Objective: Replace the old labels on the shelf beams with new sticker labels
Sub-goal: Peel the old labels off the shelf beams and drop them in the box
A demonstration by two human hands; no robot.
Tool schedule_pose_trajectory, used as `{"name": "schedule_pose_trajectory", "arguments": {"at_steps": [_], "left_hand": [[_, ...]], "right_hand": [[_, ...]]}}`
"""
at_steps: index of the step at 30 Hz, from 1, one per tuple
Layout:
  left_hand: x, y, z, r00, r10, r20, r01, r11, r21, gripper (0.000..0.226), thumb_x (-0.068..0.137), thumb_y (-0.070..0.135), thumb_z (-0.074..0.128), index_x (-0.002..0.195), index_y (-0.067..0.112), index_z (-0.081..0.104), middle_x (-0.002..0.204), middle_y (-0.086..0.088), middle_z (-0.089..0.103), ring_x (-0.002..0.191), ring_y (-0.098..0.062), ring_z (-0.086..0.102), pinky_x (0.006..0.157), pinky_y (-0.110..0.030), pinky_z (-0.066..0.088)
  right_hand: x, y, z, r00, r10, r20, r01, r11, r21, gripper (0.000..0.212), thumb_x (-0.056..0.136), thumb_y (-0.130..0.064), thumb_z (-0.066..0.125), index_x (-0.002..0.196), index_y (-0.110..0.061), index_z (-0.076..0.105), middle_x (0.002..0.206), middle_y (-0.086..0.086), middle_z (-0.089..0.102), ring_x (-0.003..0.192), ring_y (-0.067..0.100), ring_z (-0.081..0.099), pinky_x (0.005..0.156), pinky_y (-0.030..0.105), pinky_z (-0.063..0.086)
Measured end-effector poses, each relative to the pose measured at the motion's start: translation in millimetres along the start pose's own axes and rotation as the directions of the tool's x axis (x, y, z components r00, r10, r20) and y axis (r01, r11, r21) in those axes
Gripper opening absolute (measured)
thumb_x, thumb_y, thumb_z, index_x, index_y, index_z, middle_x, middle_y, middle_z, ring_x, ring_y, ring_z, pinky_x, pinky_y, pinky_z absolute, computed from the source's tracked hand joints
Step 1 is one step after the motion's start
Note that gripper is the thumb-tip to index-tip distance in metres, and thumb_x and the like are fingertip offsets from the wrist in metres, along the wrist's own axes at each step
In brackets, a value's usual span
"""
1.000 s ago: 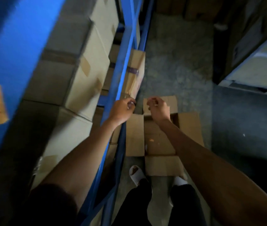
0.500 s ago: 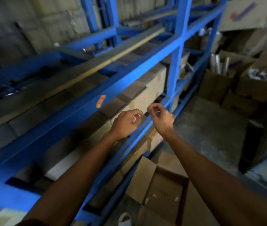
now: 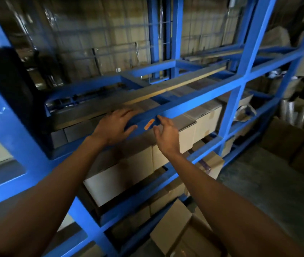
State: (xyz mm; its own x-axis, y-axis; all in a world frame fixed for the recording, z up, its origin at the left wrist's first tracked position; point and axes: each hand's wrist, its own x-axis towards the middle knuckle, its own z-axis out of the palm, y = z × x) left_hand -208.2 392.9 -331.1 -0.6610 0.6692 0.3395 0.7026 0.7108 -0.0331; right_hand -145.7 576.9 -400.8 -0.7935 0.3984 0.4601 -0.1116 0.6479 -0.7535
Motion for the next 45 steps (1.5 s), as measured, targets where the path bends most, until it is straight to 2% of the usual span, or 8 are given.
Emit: {"name": "schedule_pose_trajectory", "arguments": {"at_steps": [7, 11, 15, 22, 31, 36, 39, 45], "left_hand": [[6, -19, 16, 0.94, -0.027, 0.34, 0.048, 0.997, -0.053, 0.068, 0.102, 0.05, 0.04, 0.159, 0.034, 0.008, 0.167, 0.0, 0.016, 0.148, -0.028, 0.03, 0.114, -0.052, 0.036], [7, -21, 21, 0.94, -0.025, 0.339, 0.048, 0.997, -0.059, 0.066, 0.103, 0.049, 0.038, 0.159, 0.035, 0.005, 0.167, 0.002, 0.012, 0.148, -0.029, 0.028, 0.114, -0.051, 0.036], [7, -22, 25, 0.95, -0.017, 0.311, 0.032, 0.998, -0.045, 0.066, 0.103, 0.05, 0.036, 0.159, 0.035, 0.004, 0.167, 0.004, 0.012, 0.146, -0.029, 0.032, 0.108, -0.047, 0.039], [5, -21, 26, 0.958, -0.019, 0.285, 0.03, 0.999, -0.034, 0.064, 0.103, 0.05, 0.035, 0.158, 0.036, 0.006, 0.166, 0.004, 0.015, 0.143, -0.03, 0.037, 0.103, -0.049, 0.041], [2, -15, 20, 0.957, -0.04, 0.287, 0.031, 0.999, 0.035, 0.064, 0.103, 0.051, 0.034, 0.158, 0.034, 0.006, 0.165, 0.002, 0.02, 0.139, -0.031, 0.042, 0.098, -0.051, 0.045], [-17, -8, 13, 0.985, -0.004, 0.174, -0.034, 0.976, 0.217, 0.064, 0.102, 0.044, 0.039, 0.159, 0.024, 0.015, 0.162, -0.004, 0.029, 0.137, -0.029, 0.045, 0.093, -0.047, 0.05], [-39, -5, 12, 0.996, 0.084, 0.043, -0.094, 0.947, 0.307, 0.062, 0.099, 0.03, 0.049, 0.156, 0.014, 0.03, 0.158, -0.01, 0.039, 0.137, -0.029, 0.047, 0.103, -0.045, 0.045], [-107, -1, 32, 0.962, 0.272, -0.016, -0.245, 0.89, 0.385, 0.045, 0.085, 0.017, 0.065, 0.13, 0.009, 0.064, 0.15, -0.018, 0.049, 0.14, -0.035, 0.046, 0.117, -0.053, 0.034]], "right_hand": [[-7, -6, 24, 0.993, 0.05, -0.104, -0.051, 0.999, -0.009, 0.046, 0.098, -0.019, 0.053, 0.143, -0.011, 0.045, 0.14, 0.005, 0.048, 0.126, 0.018, 0.048, 0.106, 0.018, 0.032], [-13, -10, 35, 0.987, 0.075, -0.145, -0.073, 0.997, 0.018, 0.045, 0.098, -0.016, 0.051, 0.143, -0.01, 0.045, 0.143, 0.006, 0.046, 0.128, 0.017, 0.047, 0.103, 0.011, 0.025], [-19, -14, 42, 0.976, 0.047, -0.213, -0.046, 0.999, 0.01, 0.036, 0.097, -0.017, 0.052, 0.133, -0.014, 0.055, 0.132, 0.003, 0.055, 0.112, 0.014, 0.056, 0.09, 0.012, 0.035], [1, -18, 36, 0.96, 0.141, -0.241, -0.136, 0.99, 0.037, 0.013, 0.095, -0.025, 0.057, 0.104, -0.016, 0.061, 0.107, 0.002, 0.063, 0.088, 0.014, 0.062, 0.073, 0.026, 0.048], [8, -16, 21, 0.972, 0.155, -0.179, -0.157, 0.988, 0.0, 0.012, 0.097, -0.023, 0.053, 0.101, -0.016, 0.062, 0.101, 0.006, 0.066, 0.087, 0.021, 0.063, 0.069, 0.03, 0.049], [-11, -12, 12, 0.963, 0.175, -0.203, -0.168, 0.984, 0.052, 0.012, 0.098, -0.026, 0.052, 0.099, -0.019, 0.061, 0.095, 0.001, 0.067, 0.082, 0.016, 0.063, 0.065, 0.022, 0.043], [-26, -8, 7, 0.944, 0.219, -0.248, -0.191, 0.973, 0.132, 0.01, 0.097, -0.025, 0.054, 0.094, -0.02, 0.062, 0.089, -0.003, 0.068, 0.076, 0.011, 0.061, 0.064, 0.019, 0.042], [-68, 16, 16, 0.965, 0.261, -0.026, -0.245, 0.932, 0.267, 0.006, 0.092, -0.025, 0.061, 0.09, -0.021, 0.066, 0.084, -0.005, 0.07, 0.078, 0.016, 0.067, 0.076, 0.033, 0.056]]}}
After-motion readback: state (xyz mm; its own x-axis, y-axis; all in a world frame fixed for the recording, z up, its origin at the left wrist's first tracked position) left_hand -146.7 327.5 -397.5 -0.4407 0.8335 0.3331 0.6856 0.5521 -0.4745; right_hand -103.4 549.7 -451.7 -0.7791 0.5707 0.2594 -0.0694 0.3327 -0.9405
